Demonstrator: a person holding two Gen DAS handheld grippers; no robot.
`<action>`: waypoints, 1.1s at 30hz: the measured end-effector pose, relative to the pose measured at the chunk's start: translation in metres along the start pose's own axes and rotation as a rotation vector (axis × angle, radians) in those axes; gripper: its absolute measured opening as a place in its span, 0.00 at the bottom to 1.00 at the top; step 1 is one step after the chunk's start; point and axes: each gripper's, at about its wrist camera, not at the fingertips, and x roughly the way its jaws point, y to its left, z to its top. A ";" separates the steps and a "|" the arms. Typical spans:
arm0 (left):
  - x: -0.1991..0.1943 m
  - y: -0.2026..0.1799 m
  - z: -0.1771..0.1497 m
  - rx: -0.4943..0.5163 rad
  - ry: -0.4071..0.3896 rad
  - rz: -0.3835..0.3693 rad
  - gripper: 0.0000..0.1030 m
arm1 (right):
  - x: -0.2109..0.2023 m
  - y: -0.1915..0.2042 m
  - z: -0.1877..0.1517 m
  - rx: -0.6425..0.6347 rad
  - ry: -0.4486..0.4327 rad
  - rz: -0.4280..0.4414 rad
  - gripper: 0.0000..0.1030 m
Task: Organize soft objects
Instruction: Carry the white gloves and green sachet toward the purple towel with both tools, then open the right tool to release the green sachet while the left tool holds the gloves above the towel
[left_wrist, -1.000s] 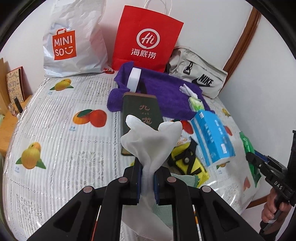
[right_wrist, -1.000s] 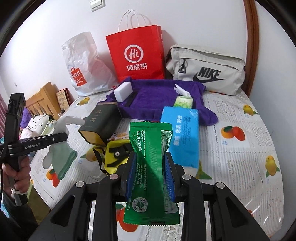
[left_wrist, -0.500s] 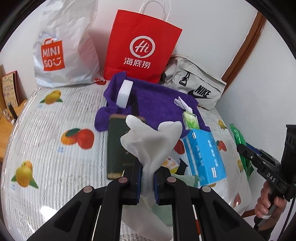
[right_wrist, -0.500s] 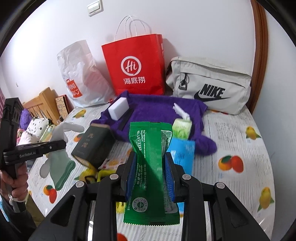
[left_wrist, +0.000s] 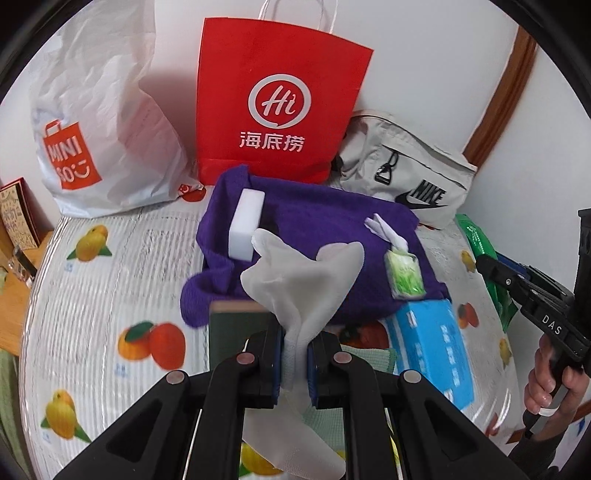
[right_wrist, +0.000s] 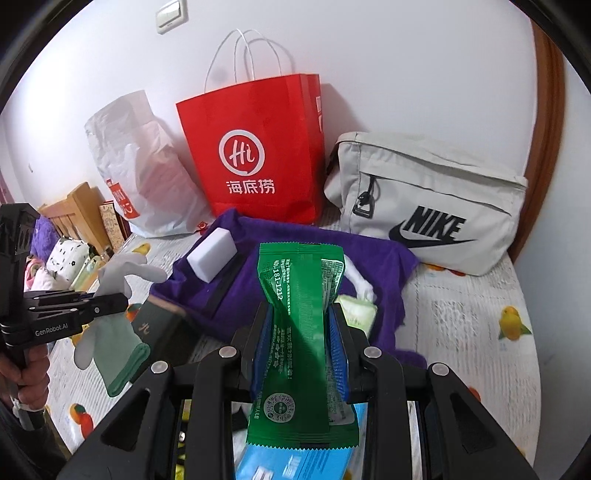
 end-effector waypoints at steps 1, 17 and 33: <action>0.003 0.001 0.003 -0.003 0.002 0.005 0.11 | 0.005 -0.002 0.003 0.000 0.004 0.002 0.29; 0.047 0.016 0.047 -0.037 0.046 0.029 0.11 | 0.107 -0.021 0.032 -0.021 0.165 0.088 0.30; 0.095 0.012 0.078 -0.014 0.080 0.036 0.11 | 0.166 -0.033 0.016 0.011 0.300 0.123 0.35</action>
